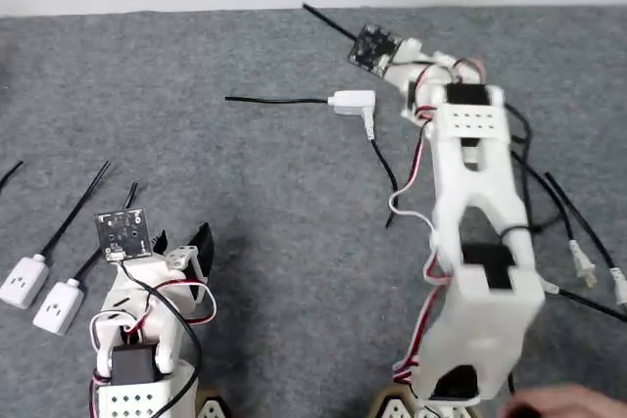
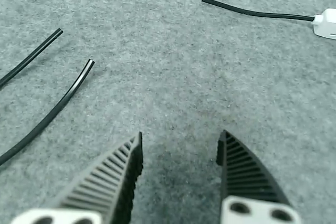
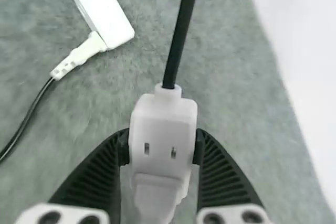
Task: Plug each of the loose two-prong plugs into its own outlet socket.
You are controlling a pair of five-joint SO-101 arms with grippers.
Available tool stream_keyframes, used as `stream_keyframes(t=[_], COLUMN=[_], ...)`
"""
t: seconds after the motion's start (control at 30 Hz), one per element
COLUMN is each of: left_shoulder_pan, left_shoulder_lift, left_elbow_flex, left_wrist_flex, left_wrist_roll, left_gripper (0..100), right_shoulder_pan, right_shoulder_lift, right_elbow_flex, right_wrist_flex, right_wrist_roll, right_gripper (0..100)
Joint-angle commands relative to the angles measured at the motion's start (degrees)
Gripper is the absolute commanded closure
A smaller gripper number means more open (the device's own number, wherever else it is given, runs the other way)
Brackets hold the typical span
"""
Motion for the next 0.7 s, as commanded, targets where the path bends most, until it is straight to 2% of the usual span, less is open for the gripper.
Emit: stream_keyframes(t=[0.0, 0.27, 0.33, 0.47, 0.5, 0.67], left_shoulder_pan=[-0.09, -0.09, -0.09, -0.09, -0.09, -0.09], left_shoulder_lift=[-0.35, -0.35, -0.35, -0.35, -0.35, -0.35], left_elbow_flex=[-0.4, -0.4, -0.4, -0.4, -0.4, -0.4], left_wrist_flex=[0.18, 0.18, 0.18, 0.18, 0.18, 0.26], left_wrist_roll=[-0.44, -0.44, -0.44, -0.44, -0.44, -0.44], left_gripper=[79, 79, 79, 79, 79, 79], right_shoulder_pan=[1.1, 1.54, 1.54, 1.36, 1.1, -0.04], right_shoulder_lift=[7.16, 27.91, 31.08, 32.57, 32.57, 33.01], right_elbow_flex=[-8.53, -31.03, -36.48, -48.09, -51.34, -68.66], right_wrist_flex=[-8.13, -8.48, -6.11, 6.37, 10.15, 26.42], right_wrist_roll=[0.35, -5.71, -9.23, -15.65, -15.82, -15.56], right_gripper=[99.1, 97.6, 89.6, 61.7, 59.0, 58.6])
